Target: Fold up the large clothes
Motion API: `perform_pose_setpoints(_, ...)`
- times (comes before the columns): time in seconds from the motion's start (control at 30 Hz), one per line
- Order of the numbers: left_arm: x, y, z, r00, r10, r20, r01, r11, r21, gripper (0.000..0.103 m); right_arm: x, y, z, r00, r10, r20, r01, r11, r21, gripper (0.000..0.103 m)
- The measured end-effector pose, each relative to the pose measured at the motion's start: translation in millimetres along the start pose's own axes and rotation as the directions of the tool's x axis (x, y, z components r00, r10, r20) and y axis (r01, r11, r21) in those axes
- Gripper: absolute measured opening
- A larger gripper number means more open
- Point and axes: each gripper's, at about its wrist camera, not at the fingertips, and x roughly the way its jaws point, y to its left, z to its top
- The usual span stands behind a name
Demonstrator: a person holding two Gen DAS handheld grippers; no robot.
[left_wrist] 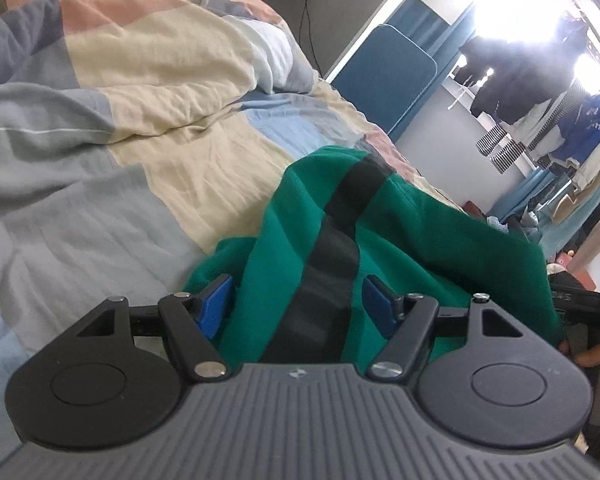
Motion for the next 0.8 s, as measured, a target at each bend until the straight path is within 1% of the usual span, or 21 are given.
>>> perform_pose_setpoints(0.03,0.2,-1.6,-0.2,1.0,-0.003,0.0,0.003,1.0,0.006,0.074,3.3,-5.0,-1.1,1.0,-0.016,-0.001,0.016,1.0,0.007,0.075)
perform_pose_setpoints(0.07,0.3,-2.3,-0.2,1.0,-0.009,0.001,0.009,1.0,0.007,0.074,5.7,-11.4,-2.4,1.0,0.004,-0.011,-0.004,1.0,0.029,0.075)
perform_pose_setpoints(0.13,0.7,-4.0,-1.0,1.0,-0.012,0.002,0.012,1.0,0.008,0.074,12.6,-18.8,-4.7,0.996,0.079,-0.044,-0.076,0.995,0.061,0.076)
perform_pose_setpoints(0.17,0.8,-5.0,-1.5,1.0,-0.011,0.003,0.011,1.0,0.012,0.074,15.9,-18.1,-6.1,0.99,0.118,-0.077,-0.114,0.992,0.05,0.077)
perform_pose_setpoints(0.2,1.4,-5.9,-1.8,1.0,-0.008,0.004,0.008,1.0,0.017,0.074,21.5,-15.2,-8.4,0.98,0.155,-0.126,-0.153,0.988,0.028,0.075)
perform_pose_setpoints(0.23,1.8,-6.2,-1.9,1.0,-0.006,0.005,0.006,1.0,0.02,0.074,25.0,-12.8,-9.9,0.976,0.157,-0.148,-0.157,0.988,0.016,0.061)
perform_pose_setpoints(0.27,2.5,-6.5,-2.0,1.0,-0.006,0.007,0.005,1.0,0.022,0.074,27.1,-11.3,-10.3,0.978,0.133,-0.159,-0.133,0.991,0.009,0.042)
perform_pose_setpoints(0.3,3.7,-6.8,-2.3,1.0,-0.003,0.008,0.003,1.0,0.024,0.074,27.4,-11.2,-9.2,0.98,0.119,-0.157,-0.119,0.993,0.008,0.034)
perform_pose_setpoints(0.33,4.5,-6.9,-2.6,1.0,-0.002,0.008,0.001,1.0,0.027,0.074,26.5,-13.2,-6.4,0.98,0.132,-0.149,-0.129,0.991,0.024,0.02)
perform_pose_setpoints(0.37,3.8,-6.8,-2.7,1.0,-0.001,0.008,0.001,1.0,0.028,0.074,24.3,-14.7,-2.7,0.981,0.133,-0.14,-0.129,0.991,0.035,0.012)
perform_pose_setpoints(0.4,4.4,-7.1,-3.2,1.0,-0.001,0.009,0.001,1.0,0.032,0.074,20.0,-15.4,2.5,0.986,0.123,-0.116,-0.12,0.992,0.034,0.012)
perform_pose_setpoints(0.47,4.5,-7.3,-3.8,1.0,-0.007,0.009,0.007,0.999,0.034,0.072,8.1,-18.2,15.9,0.995,0.089,-0.042,-0.088,0.996,0.028,0.011)
perform_pose_setpoints(0.53,5.7,-7.8,-3.8,1.0,-0.002,-0.002,0.002,0.999,0.035,0.057,-3.8,-29.5,33.3,0.997,0.07,0.04,-0.072,0.996,0.058,0.01)
perform_pose_setpoints(0.57,5.8,-7.9,-3.4,1.0,0.011,-0.001,-0.011,0.999,0.04,0.053,-9.0,-36.6,42.5,0.996,0.048,0.077,-0.054,0.996,0.073,0.01)
perform_pose_setpoints(0.6,6.2,-8.0,-3.0,1.0,0.013,0.0,-0.013,0.999,0.047,0.044,-12.8,-42.8,51.0,0.992,0.031,0.12,-0.04,0.996,0.081,0.01)
perform_pose_setpoints(0.63,6.0,-8.2,-2.4,1.0,0.012,0.004,-0.012,0.998,0.054,0.031,-16.7,-48.6,55.4,0.984,0.023,0.174,-0.039,0.995,0.087,0.01)
perform_pose_setpoints(0.67,5.4,-9.3,-1.6,1.0,0.012,0.007,-0.013,0.998,0.062,0.025,-19.9,-54.2,59.4,0.977,0.014,0.214,-0.034,0.995,0.092,0.01)
perform_pose_setpoints(0.7,3.4,-11.0,-0.2,1.0,0.005,0.02,-0.006,0.997,0.073,0.014,-21.4,-60.4,63.8,0.97,-0.011,0.242,-0.016,0.994,0.107,0.01)
perform_pose_setpoints(0.73,0.0,-12.4,1.4,0.999,-0.012,0.044,0.009,0.997,0.077,0.011,-19.5,-66.5,66.3,0.966,-0.023,0.258,-0.011,0.992,0.128,0.01)
perform_pose_setpoints(0.8,-12.0,-15.9,5.7,0.992,-0.057,0.111,0.049,0.997,0.066,0.01,-11.7,-75.2,67.1,0.956,-0.048,0.288,0.003,0.987,0.158,0.01)
